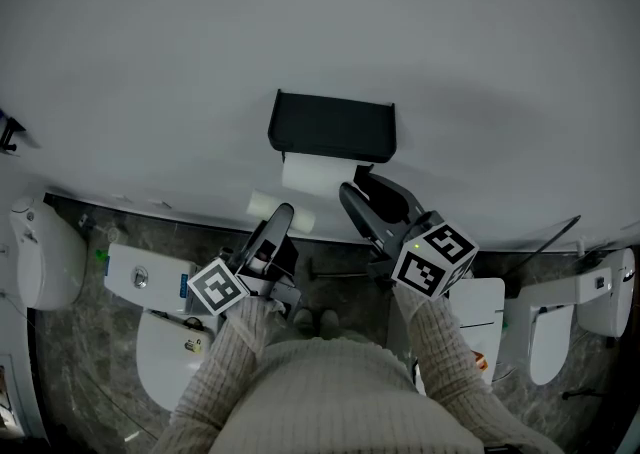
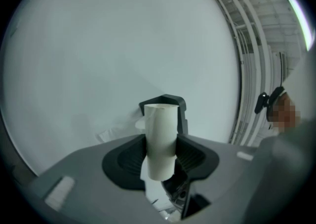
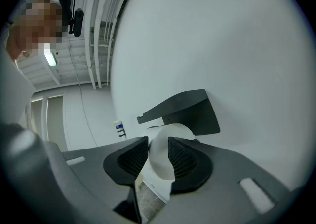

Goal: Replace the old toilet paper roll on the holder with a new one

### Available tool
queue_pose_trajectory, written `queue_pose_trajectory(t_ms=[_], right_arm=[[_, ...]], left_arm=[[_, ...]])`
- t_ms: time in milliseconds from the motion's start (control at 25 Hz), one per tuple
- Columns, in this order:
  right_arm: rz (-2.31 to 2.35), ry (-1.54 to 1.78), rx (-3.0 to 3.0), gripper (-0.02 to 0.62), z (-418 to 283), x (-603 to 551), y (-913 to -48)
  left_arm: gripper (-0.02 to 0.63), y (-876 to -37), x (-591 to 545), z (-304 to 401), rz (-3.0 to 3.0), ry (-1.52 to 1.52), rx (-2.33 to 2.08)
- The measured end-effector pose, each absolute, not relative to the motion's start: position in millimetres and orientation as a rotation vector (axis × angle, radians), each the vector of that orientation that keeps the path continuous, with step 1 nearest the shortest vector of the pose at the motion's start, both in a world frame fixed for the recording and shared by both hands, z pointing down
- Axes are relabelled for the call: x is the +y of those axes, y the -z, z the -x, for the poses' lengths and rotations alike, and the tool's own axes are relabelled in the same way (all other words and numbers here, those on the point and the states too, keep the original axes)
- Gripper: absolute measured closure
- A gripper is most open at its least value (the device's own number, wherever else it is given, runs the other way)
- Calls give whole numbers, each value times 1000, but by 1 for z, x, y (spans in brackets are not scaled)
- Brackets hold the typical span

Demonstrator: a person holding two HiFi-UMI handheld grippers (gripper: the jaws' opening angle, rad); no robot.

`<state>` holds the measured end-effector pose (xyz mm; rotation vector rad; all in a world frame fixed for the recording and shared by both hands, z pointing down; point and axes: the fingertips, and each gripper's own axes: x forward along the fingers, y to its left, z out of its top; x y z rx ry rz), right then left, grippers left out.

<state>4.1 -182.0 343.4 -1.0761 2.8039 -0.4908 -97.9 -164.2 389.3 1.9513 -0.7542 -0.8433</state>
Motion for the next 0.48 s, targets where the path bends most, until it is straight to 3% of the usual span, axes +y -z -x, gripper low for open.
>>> queue_pose_trajectory(t_ms=[480], right_arm=[[1136,494,2786,486,-5,-172,-348]], left_arm=[[436,-390,-152,108,-1945,847,-751]])
